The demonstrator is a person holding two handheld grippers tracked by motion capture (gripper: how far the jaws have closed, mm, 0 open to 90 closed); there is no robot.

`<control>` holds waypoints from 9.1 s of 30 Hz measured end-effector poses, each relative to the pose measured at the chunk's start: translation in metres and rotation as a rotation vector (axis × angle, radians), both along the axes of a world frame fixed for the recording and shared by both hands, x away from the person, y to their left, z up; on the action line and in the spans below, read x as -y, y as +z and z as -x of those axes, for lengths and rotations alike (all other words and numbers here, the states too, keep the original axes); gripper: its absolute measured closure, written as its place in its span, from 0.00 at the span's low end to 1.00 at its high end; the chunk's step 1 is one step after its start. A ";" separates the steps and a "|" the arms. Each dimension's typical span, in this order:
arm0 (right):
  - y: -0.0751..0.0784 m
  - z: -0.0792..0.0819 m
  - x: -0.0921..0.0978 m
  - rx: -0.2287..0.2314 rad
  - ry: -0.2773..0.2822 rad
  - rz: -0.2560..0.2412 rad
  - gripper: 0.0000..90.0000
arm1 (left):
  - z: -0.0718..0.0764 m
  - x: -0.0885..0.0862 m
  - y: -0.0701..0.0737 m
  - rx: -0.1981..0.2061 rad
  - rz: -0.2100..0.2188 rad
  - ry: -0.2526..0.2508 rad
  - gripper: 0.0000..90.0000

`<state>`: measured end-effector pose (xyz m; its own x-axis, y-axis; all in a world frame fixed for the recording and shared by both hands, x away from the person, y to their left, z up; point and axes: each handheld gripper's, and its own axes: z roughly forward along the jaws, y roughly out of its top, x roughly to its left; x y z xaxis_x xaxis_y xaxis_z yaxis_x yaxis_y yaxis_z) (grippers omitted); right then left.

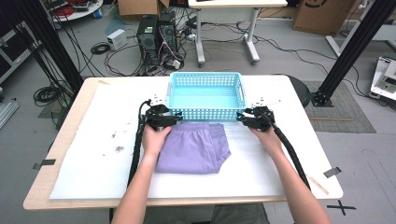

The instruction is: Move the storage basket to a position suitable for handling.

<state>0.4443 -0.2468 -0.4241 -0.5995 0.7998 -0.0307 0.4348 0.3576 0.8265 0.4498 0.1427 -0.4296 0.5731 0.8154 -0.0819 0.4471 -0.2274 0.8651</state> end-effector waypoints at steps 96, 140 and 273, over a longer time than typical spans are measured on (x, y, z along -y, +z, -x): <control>-0.023 0.134 -0.085 -0.226 -0.024 0.095 0.27 | 0.150 -0.025 -0.020 -0.145 -0.114 0.055 0.36; -0.017 0.177 -0.007 -0.227 0.077 0.046 0.94 | 0.168 0.056 -0.020 -0.171 -0.047 -0.234 0.89; 0.000 0.047 0.039 -0.070 0.042 0.031 0.57 | 0.049 0.032 0.009 -0.026 -0.120 -0.146 0.49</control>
<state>0.3977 -0.2858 -0.4238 -0.6337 0.7735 -0.0125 0.4750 0.4018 0.7829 0.4007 0.1111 -0.4207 0.6846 0.7289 -0.0058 0.4241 -0.3919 0.8165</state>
